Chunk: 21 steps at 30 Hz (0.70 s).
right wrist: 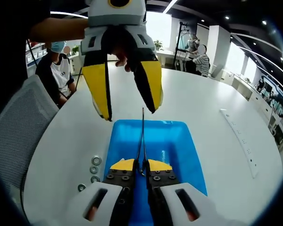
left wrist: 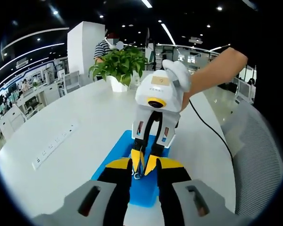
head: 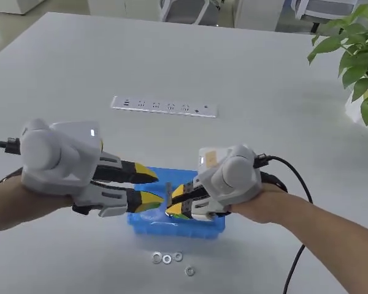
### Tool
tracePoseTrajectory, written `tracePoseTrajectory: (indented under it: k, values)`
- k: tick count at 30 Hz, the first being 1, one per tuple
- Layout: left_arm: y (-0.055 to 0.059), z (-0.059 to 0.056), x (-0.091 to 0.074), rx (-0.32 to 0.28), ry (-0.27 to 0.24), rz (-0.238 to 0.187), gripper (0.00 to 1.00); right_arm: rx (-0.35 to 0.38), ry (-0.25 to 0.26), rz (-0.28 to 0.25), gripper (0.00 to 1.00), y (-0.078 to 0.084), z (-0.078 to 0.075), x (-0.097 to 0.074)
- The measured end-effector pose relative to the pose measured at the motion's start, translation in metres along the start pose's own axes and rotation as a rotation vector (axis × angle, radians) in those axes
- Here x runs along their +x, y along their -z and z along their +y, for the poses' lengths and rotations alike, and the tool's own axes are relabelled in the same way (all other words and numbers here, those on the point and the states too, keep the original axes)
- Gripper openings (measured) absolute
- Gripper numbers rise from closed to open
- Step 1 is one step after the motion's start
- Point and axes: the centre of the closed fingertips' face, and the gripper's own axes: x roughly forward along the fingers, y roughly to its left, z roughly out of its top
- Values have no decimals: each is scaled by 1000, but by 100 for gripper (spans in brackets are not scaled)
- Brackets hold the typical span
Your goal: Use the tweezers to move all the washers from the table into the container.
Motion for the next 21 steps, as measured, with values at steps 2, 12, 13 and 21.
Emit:
tracePoseTrajectory:
  k: [2,12,13,21]
  values:
    - [0,1,2,4,5,3,22,-4,-1,-2,8,0,0,0]
    - [-2,2,12,42,39,-10,10,-20,-5,-3,9,-1,2,0]
    - [-3,2,12,44,39,-11,8,-21,-5,-2,9,-1,2,0]
    - [-2,1,12,63,51,-7,7,-30,-7,1,9,-2,2,0]
